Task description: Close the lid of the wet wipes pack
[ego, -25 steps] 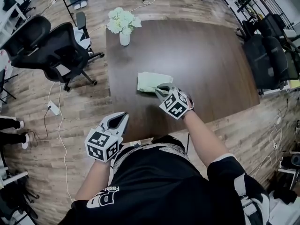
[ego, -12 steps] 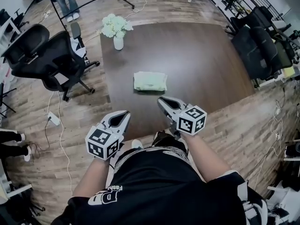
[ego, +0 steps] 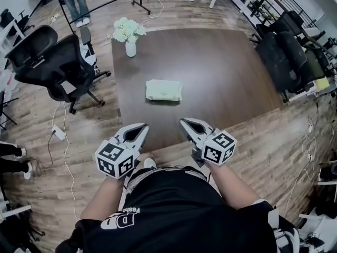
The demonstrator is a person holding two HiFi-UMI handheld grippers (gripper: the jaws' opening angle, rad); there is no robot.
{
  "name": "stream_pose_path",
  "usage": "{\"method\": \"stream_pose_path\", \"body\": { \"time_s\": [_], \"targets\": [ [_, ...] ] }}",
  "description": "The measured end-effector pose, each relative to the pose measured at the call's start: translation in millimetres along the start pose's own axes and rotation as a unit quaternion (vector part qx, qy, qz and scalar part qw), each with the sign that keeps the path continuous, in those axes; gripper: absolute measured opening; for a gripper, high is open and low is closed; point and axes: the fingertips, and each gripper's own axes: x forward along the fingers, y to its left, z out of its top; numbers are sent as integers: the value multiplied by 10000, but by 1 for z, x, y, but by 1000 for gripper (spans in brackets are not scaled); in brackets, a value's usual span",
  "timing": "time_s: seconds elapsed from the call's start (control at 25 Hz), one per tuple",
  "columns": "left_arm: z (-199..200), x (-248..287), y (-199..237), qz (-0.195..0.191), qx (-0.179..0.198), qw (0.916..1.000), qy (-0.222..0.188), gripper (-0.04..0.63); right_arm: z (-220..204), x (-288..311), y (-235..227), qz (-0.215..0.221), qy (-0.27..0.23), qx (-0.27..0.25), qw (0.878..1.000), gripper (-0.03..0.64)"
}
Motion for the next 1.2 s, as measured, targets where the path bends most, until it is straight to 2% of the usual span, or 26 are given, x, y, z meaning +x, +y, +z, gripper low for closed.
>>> {"method": "stream_pose_path", "body": {
  "time_s": [0.48, 0.84, 1.2],
  "targets": [
    [-12, -5, -47, 550, -2, 9983, -184, 20, -13, -66, 8, 116, 36, -331, 9994, 5],
    [-28, -4, -91, 673, 72, 9976, -159, 19, -33, -100, 20, 247, 125, -525, 9982, 5],
    [-42, -9, -111, 669, 134, 9976, -71, 19, -47, -113, 27, 237, 182, -560, 9980, 5]
  ]
}}
